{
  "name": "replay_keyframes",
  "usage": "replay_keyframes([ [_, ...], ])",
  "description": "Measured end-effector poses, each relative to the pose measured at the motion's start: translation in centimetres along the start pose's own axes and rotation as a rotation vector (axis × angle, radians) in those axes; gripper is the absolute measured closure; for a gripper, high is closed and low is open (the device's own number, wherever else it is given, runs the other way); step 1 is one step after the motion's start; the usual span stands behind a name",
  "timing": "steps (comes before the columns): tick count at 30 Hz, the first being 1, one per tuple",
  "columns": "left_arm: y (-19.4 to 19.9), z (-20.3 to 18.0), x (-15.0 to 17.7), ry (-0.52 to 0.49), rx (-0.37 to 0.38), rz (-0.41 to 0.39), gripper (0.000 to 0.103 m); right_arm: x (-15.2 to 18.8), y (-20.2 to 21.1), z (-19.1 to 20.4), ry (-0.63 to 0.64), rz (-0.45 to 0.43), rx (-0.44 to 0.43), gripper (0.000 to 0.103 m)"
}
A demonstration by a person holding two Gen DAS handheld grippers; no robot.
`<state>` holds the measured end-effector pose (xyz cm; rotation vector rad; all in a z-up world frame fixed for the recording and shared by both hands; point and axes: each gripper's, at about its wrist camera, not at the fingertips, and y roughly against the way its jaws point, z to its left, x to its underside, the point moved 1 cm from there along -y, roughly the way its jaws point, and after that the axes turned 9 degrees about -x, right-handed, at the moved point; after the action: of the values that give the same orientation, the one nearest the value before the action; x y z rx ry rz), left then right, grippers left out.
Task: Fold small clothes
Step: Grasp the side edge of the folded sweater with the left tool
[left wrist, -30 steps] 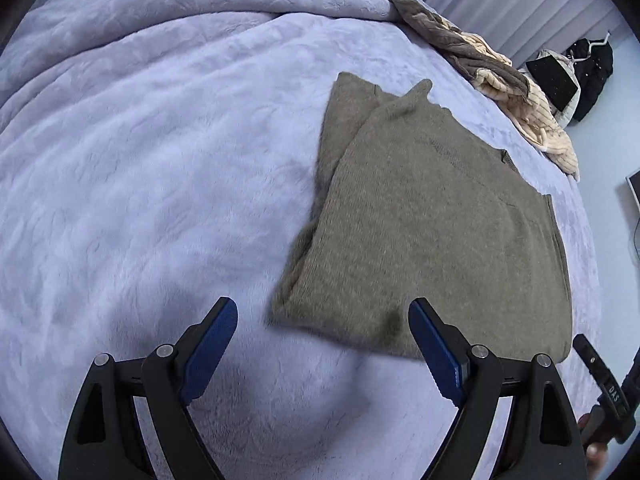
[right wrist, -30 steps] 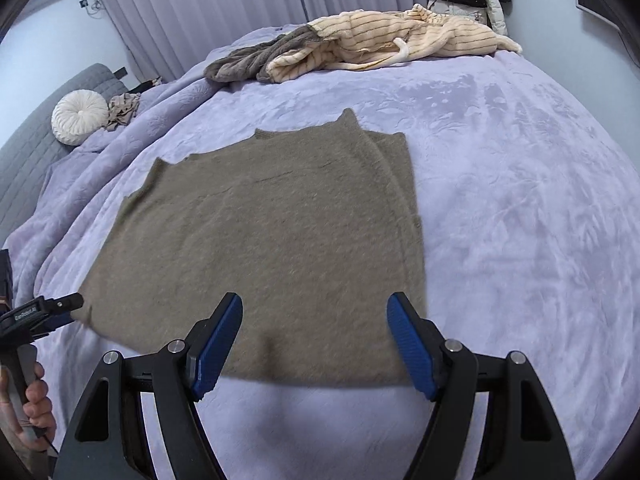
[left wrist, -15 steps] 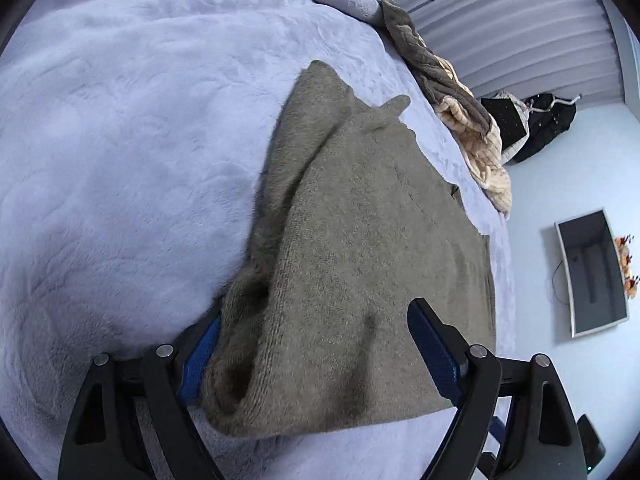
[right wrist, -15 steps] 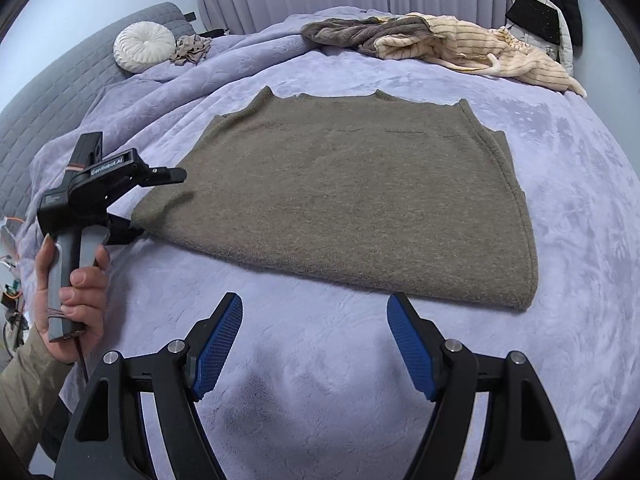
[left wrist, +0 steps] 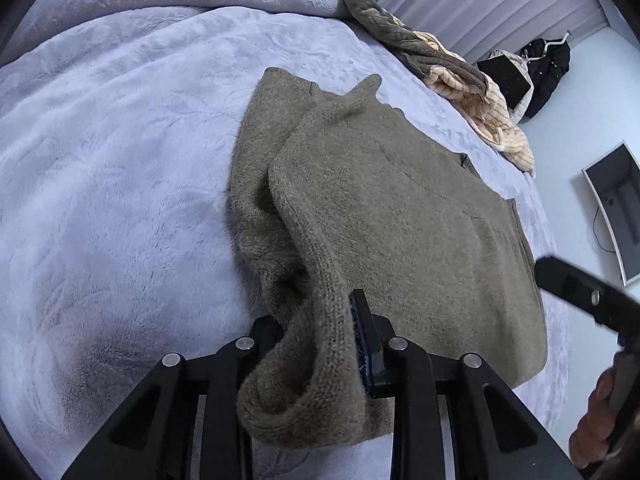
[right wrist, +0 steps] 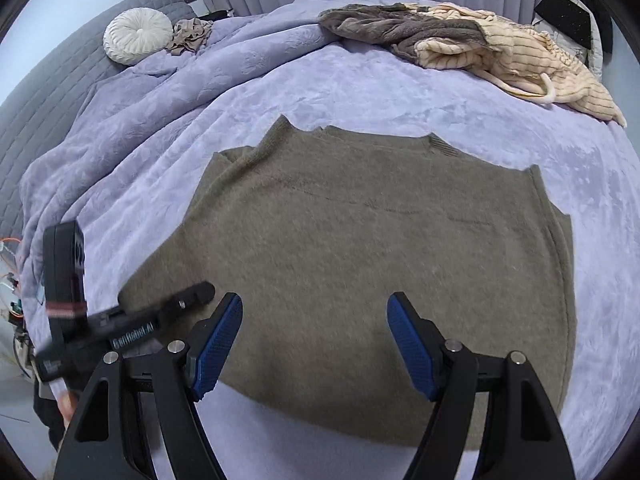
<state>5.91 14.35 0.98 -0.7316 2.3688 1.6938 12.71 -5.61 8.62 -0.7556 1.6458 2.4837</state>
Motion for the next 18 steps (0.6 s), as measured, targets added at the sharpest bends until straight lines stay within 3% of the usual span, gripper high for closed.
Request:
replay_keyframes([
  [11,0.1,-0.9,0.8,-0.099,-0.067,-0.084,0.073,-8.9,-8.9,4.0,0.005,0.179,0.018,0.025],
  [18,-0.2,-0.6,1.4,-0.105,-0.057,-0.126,0.073,-11.7,-14.3,6.3,0.005,0.331,0.016,0.025],
])
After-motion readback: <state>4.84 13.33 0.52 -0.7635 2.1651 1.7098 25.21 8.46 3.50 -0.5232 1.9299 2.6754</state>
